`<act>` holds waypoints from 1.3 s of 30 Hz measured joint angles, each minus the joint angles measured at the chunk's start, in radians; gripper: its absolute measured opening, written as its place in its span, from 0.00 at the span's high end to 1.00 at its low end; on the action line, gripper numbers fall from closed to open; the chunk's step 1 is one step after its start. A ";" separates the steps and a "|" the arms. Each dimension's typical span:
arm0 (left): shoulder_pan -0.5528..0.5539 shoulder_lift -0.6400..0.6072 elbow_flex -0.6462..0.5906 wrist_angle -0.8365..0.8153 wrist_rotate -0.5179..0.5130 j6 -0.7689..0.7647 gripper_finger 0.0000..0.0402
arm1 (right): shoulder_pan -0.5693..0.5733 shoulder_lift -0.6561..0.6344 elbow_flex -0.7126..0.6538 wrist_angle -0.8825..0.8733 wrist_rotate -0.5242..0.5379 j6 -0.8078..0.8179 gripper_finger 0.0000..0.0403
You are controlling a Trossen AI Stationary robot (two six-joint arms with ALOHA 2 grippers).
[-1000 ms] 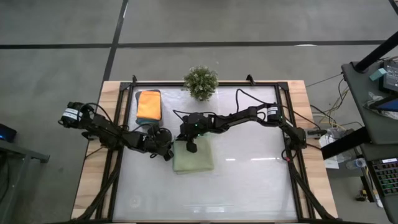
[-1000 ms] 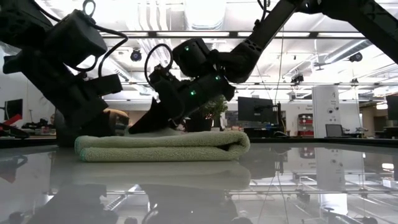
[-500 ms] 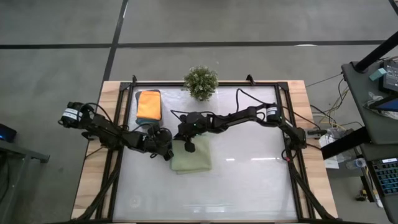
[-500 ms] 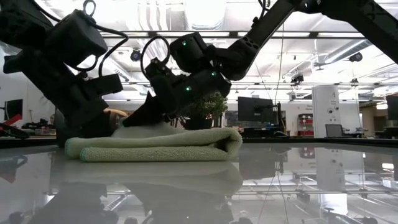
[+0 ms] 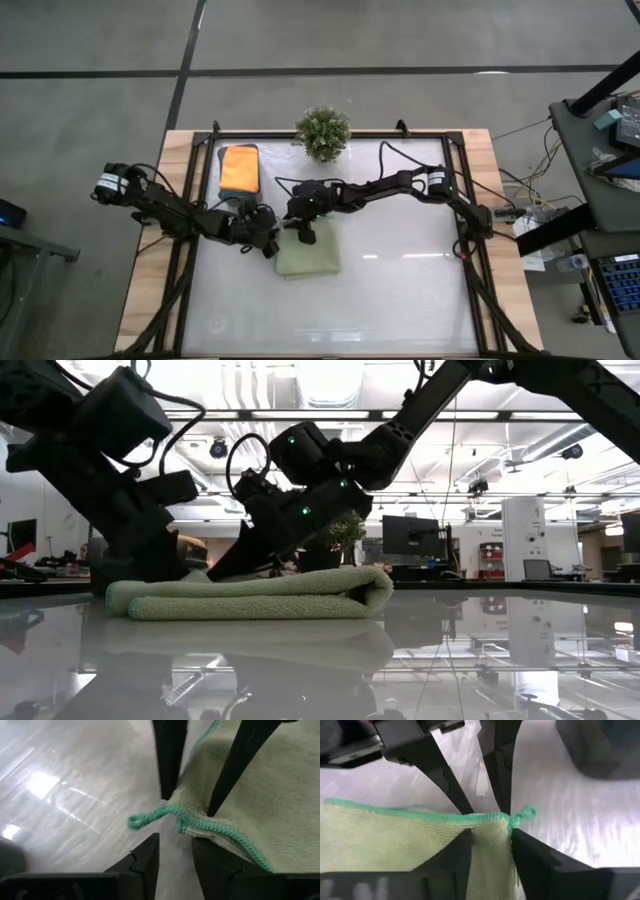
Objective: Fold microfiber towels
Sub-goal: Fold the green microfiber cloth
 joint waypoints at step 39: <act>-0.246 -0.100 0.067 0.047 0.129 -0.050 0.75 | 0.436 -0.368 -0.199 -0.595 0.428 0.221 0.60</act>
